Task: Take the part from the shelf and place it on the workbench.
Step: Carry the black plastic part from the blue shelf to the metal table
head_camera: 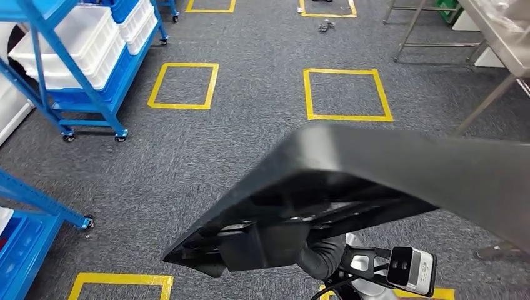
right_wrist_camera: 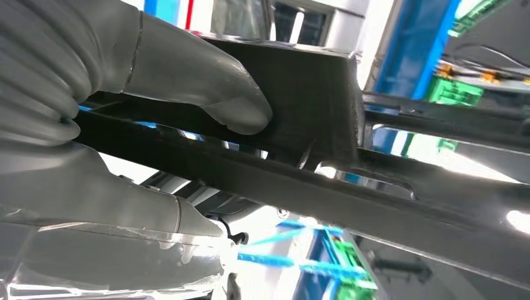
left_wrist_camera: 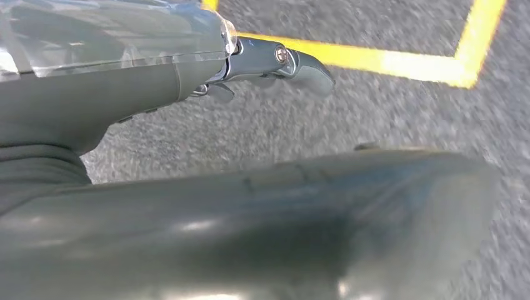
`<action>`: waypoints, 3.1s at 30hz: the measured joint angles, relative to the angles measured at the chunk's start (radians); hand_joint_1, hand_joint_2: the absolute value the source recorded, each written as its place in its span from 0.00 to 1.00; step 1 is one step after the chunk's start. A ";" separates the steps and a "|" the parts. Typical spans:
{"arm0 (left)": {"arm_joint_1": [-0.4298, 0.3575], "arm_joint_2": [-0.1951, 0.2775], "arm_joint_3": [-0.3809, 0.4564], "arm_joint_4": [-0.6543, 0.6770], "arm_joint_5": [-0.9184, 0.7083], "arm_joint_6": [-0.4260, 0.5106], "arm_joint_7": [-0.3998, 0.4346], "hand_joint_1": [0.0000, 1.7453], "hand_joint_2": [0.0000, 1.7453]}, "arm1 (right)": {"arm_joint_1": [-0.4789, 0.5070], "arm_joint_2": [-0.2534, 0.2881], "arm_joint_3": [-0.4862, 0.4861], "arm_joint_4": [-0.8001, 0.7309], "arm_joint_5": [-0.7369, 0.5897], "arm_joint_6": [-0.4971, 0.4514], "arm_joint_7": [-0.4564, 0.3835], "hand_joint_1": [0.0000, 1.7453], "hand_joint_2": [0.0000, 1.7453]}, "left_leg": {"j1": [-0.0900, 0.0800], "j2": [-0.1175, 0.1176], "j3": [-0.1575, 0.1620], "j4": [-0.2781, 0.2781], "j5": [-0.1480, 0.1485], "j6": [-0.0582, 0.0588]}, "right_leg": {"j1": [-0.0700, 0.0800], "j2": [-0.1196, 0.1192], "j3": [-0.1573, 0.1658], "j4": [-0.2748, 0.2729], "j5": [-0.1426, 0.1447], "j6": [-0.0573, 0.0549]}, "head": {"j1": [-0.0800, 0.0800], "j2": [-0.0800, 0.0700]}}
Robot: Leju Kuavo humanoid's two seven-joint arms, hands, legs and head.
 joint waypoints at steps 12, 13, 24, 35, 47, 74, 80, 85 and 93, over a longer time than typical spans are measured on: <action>0.000 -0.002 0.008 0.000 -0.019 0.001 0.006 0.00 0.00 | 0.003 0.015 0.002 0.022 0.022 -0.026 0.037 1.00 1.00 | 0.008 -0.097 -0.025 -0.013 0.043 0.005 | -0.005 0.114 -0.010 0.030 -0.012 0.017 | -0.004 0.000; -0.002 -0.003 0.008 0.000 -0.021 0.000 0.006 0.00 0.00 | 0.002 0.014 0.002 0.023 0.035 -0.025 0.035 1.00 1.00 | 0.008 -0.090 -0.025 -0.015 0.046 0.012 | -0.006 0.116 -0.012 0.029 -0.012 0.022 | -0.004 0.000; -0.003 -0.005 0.015 0.000 -0.030 0.000 0.006 0.00 0.00 | -0.017 0.010 0.005 0.023 0.033 -0.037 0.017 1.00 1.00 | 0.000 -0.003 -0.012 -0.027 0.044 0.034 | -0.003 -0.010 -0.039 0.100 -0.032 0.036 | 0.001 0.000; -0.001 -0.008 0.022 0.000 -0.033 0.000 0.015 0.00 0.00 | -0.019 0.018 0.003 -0.008 0.013 -0.063 0.033 1.00 1.00 | 0.004 -0.050 -0.128 0.241 -0.088 -0.009 | -0.001 0.045 0.012 -0.004 -0.004 -0.008 | -0.005 0.000; -0.005 -0.020 0.024 0.000 -0.040 0.001 0.016 0.00 0.00 | -0.029 0.019 0.008 0.019 0.030 -0.050 0.036 1.00 1.00 | 0.012 -0.071 -0.020 -0.029 0.052 0.031 | -0.008 0.064 -0.047 0.112 -0.070 0.041 | -0.001 0.000; -0.003 -0.020 0.025 0.000 -0.069 -0.001 0.013 0.00 0.00 | -0.014 0.020 0.010 0.042 0.034 -0.068 0.026 1.00 1.00 | 0.008 -0.098 -0.022 -0.018 0.042 0.010 | -0.009 0.119 -0.003 0.020 -0.014 0.028 | -0.007 0.000; -0.002 -0.017 0.025 0.000 -0.079 -0.004 0.005 0.00 0.00 | -0.005 0.019 0.010 0.037 0.029 -0.080 0.016 1.00 1.00 | 0.008 -0.048 -0.015 -0.033 0.048 0.037 | -0.012 0.033 -0.111 0.242 -0.131 0.055 | -0.001 0.000; -0.004 -0.015 0.025 0.000 -0.086 -0.006 0.001 0.00 0.00 | -0.004 0.017 0.010 0.037 0.030 -0.079 0.021 1.00 1.00 | 0.004 -0.004 -0.003 -0.033 0.039 0.034 | -0.006 -0.005 -0.057 0.126 -0.041 0.043 | -0.001 0.000; -0.010 -0.014 0.025 0.000 -0.087 -0.013 -0.002 0.00 0.00 | -0.007 0.018 0.012 0.035 0.029 -0.082 0.024 1.00 1.00 | 0.001 -0.021 -0.016 0.035 -0.022 -0.001 | -0.005 0.007 0.012 -0.011 0.000 0.005 | -0.003 0.000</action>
